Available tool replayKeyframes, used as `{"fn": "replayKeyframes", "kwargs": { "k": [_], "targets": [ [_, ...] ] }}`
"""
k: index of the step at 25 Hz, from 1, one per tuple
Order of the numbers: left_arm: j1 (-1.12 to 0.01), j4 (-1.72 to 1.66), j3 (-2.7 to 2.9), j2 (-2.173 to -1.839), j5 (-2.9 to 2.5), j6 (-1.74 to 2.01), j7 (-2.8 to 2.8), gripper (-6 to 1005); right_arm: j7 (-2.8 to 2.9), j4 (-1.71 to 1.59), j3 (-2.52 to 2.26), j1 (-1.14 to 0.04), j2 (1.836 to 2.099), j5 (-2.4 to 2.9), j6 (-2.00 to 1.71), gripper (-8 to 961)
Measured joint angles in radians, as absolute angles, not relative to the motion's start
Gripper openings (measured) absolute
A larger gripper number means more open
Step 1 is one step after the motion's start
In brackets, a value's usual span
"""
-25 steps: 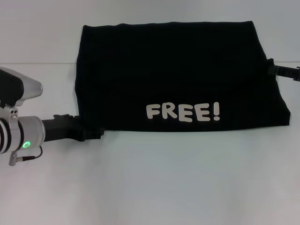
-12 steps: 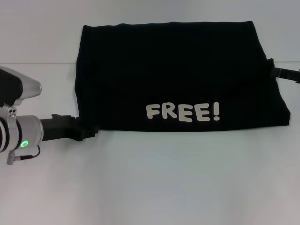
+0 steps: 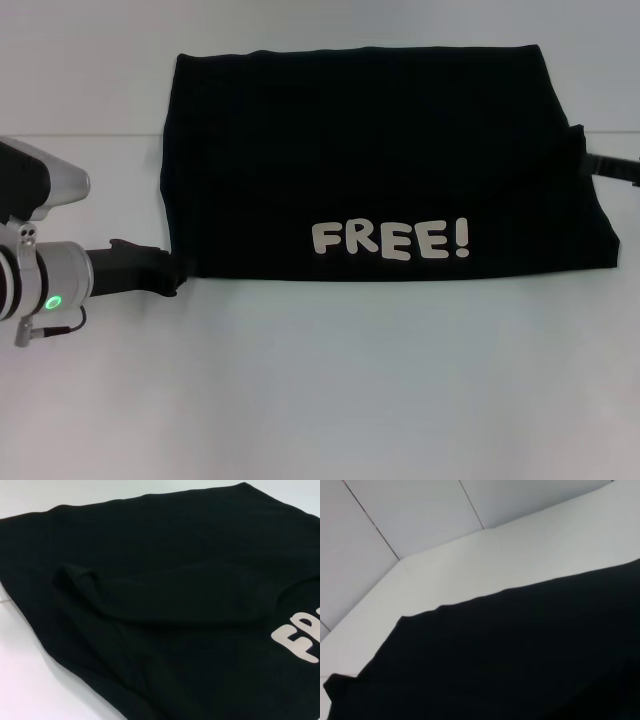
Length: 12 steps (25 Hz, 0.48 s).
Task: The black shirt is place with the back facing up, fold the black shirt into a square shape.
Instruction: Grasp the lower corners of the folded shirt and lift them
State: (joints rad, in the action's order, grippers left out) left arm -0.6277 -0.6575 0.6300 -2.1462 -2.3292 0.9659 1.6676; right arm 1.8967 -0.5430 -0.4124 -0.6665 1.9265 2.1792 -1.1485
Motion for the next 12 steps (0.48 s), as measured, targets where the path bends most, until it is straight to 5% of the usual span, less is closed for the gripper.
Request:
{"fn": "replayKeyframes", "kwargs": {
  "k": [7, 12],
  "targets": [
    [-0.626, -0.663, 0.631, -2.146, -2.33, 0.978, 1.668, 60, 2.002, -0.544, -0.413, -0.679, 1.915, 2.361, -1.115, 765],
    [-0.626, -0.666, 0.624, -2.14, -2.33, 0.995, 1.665, 23, 2.019, -0.535, -0.427, -0.687, 1.918, 2.399, -1.082, 760]
  ]
}}
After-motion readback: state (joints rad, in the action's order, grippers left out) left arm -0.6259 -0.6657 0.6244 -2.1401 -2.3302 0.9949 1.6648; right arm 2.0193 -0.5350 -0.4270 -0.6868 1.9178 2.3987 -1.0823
